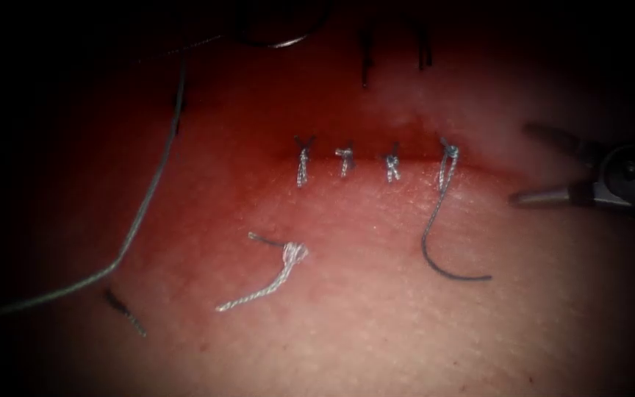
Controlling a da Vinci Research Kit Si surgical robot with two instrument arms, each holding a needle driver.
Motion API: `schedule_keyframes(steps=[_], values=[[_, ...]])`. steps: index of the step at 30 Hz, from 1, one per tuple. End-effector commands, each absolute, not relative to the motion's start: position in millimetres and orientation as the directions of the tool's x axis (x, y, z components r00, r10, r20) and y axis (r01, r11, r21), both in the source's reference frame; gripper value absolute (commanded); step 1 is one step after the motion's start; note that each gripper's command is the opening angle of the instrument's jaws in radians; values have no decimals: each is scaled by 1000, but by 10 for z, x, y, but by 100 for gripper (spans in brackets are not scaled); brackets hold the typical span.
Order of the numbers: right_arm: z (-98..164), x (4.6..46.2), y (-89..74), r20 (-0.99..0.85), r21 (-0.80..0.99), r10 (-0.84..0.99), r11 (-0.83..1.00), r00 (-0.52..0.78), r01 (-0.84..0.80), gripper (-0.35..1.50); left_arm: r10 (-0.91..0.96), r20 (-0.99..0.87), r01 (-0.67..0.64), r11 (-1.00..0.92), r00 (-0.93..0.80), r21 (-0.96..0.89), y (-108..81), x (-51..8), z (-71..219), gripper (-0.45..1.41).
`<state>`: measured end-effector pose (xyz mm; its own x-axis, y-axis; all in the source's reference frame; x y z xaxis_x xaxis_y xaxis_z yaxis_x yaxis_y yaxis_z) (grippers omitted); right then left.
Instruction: Wound Closure
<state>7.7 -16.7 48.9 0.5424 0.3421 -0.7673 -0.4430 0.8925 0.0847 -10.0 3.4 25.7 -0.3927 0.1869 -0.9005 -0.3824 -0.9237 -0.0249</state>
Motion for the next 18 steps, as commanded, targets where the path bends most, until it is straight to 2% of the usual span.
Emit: schedule_keyframes(steps=[1, 5, 9, 12, 14, 18], values=[[493, 86, -162, -763, 63, 329, 895, 557, -442, 124, 158, -908, -404, -915, -389, 14, 37, -102, 249, 111], [493, 85, -162, -765, 68, 328, 897, 555, -436, 124, 80, -889, -491, -854, -450, 172, 27, -87, 200, 111], [494, 88, -163, -765, 69, 322, 902, 558, -426, 126, 79, -867, -504, -838, -493, 210, 8, -83, 153, 113], [494, 90, -164, -762, 62, 311, 908, 568, -414, 126, 70, -857, -505, -831, -511, 232, -4, -87, 137, 104], [494, 91, -164, -761, 64, 311, 909, 569, -411, 126, 49, -863, -499, -832, -502, 243, -10, -90, 135, 89], [493, 91, -165, -761, 67, 311, 910, 570, -408, 126, 13, -865, -445, -861, -501, 245, -20, -110, 140, 86]])
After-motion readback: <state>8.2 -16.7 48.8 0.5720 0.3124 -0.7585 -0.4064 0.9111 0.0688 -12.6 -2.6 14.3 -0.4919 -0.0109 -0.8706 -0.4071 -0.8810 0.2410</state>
